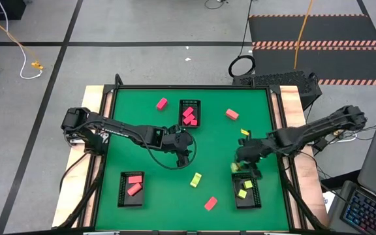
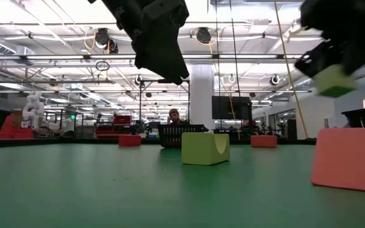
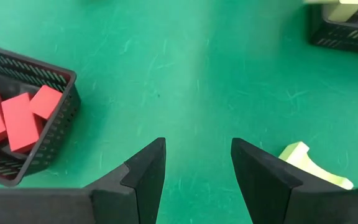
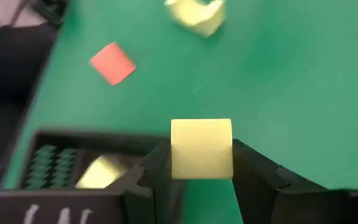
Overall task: Sort & place blocks by color
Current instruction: Put the green block into the bottom right black bin, then put the orange block into the bottom left black bin
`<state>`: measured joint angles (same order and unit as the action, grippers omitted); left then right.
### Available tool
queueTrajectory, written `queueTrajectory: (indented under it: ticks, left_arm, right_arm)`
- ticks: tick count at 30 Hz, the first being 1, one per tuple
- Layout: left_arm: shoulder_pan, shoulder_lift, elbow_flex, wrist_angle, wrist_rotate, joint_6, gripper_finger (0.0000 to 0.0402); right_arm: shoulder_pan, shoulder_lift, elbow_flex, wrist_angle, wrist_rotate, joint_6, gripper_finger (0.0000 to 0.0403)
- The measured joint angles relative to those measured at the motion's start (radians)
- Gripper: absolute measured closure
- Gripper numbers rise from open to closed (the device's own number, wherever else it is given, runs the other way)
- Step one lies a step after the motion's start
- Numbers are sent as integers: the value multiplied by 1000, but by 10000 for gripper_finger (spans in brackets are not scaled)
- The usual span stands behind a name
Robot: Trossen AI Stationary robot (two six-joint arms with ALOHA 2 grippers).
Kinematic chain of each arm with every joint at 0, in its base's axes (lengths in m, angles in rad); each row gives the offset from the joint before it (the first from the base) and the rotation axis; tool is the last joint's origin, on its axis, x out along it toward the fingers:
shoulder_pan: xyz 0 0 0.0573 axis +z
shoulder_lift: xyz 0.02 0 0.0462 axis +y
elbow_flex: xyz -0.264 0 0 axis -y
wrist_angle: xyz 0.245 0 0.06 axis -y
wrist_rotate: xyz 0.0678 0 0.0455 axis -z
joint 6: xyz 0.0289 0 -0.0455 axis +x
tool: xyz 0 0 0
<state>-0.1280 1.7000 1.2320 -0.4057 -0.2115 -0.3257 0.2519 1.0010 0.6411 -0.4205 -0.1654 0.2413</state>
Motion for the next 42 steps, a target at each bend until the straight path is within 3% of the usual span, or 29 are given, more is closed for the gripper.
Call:
queueTrajectory:
  ticks: [5, 12, 17, 23, 27, 31, 37, 42]
  left_arm:
    - [-24, 0, 0, 26, 0, 6, 215]
    - [-44, 0, 0, 78, 0, 8, 215]
    - [-44, 0, 0, 76, 2, -33, 215]
    - [-44, 0, 0, 76, 40, -62, 215]
    - [-39, 0, 0, 76, 55, -50, 215]
    - [-24, 0, 0, 88, 63, 1, 215]
    - [-10, 0, 0, 183, 169, 84, 215]
    - [-10, 0, 0, 233, 185, 129, 215]
  right_arm:
    - [133, -61, 0, -48, 14, 77, 283]
    - [240, -18, 0, -48, 114, 144, 283]
    - [262, 35, 0, -46, 115, 193, 280]
    - [268, 62, 0, -13, 116, 227, 202]
    - [268, 60, 0, -7, 113, 230, 176]
    - [268, 60, 0, -6, 111, 230, 168]
    - [267, 60, 0, -7, 118, 214, 167]
    - [246, 60, 0, -13, 268, 177, 166]
